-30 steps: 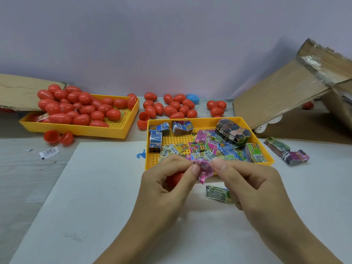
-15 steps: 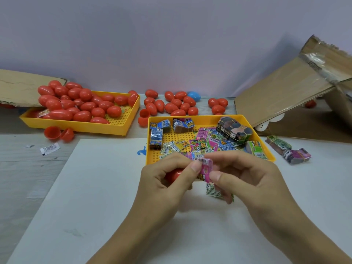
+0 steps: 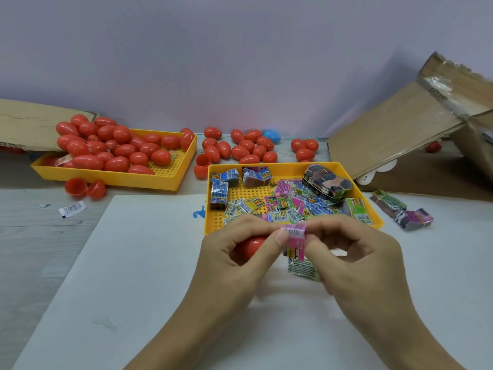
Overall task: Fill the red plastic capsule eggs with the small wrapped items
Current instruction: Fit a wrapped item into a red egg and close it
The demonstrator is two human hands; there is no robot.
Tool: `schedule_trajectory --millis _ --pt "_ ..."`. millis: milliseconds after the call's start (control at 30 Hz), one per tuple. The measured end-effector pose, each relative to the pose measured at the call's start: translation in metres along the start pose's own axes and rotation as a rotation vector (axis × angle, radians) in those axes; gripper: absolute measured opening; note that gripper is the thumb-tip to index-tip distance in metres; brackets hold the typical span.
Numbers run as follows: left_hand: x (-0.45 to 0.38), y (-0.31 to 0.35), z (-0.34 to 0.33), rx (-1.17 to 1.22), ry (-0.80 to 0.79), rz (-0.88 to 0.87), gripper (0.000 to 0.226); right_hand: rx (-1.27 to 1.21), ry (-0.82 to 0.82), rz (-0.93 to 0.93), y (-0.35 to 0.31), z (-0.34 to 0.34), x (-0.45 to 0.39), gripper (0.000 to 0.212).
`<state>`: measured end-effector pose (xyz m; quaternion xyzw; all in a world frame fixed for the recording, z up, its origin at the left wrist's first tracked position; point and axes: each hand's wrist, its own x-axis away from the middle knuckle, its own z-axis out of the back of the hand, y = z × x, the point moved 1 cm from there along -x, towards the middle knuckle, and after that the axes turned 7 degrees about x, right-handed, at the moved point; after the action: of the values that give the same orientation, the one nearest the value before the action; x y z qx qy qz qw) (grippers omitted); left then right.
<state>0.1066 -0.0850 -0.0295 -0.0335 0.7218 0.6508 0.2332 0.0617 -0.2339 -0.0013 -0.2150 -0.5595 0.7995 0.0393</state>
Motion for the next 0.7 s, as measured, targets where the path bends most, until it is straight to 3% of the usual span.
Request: schedule_trajectory --millis 133,267,367,467,533,633,700 --pt "-0.0002 0.0005 0.0017 -0.014 -0.02 -0.041 0.009 -0.089 -0.004 -0.05 -0.0019 0.0006 -0.0007 0.005" --pt "-0.001 0.001 0.0025 0.075 -0.05 -0.051 0.007 -0.086 -0.033 -0.038 0.0001 0.0012 -0.0012 0.005" --pt "-0.0005 0.0026 0.0018 0.129 -0.11 -0.004 0.016 -0.214 -0.039 -0.11 0.0038 0.0 0.0002 0.016" --pt "0.0004 0.0064 -0.0002 0.194 -0.2 0.091 0.023 -0.393 -0.057 -0.231 0.0052 -0.0026 -0.0003 0.007" --pt "0.0013 0.0075 -0.0012 0.196 -0.229 0.124 0.017 -0.442 -0.092 -0.29 0.0063 -0.0033 -0.0012 0.013" --pt "0.0014 0.0075 -0.0007 0.242 -0.184 0.178 0.012 -0.46 -0.151 -0.356 0.0062 -0.0017 -0.0033 0.019" --pt "0.0014 0.007 0.0004 0.27 -0.123 0.192 0.012 -0.342 -0.18 -0.316 0.0067 0.0013 -0.0057 0.014"
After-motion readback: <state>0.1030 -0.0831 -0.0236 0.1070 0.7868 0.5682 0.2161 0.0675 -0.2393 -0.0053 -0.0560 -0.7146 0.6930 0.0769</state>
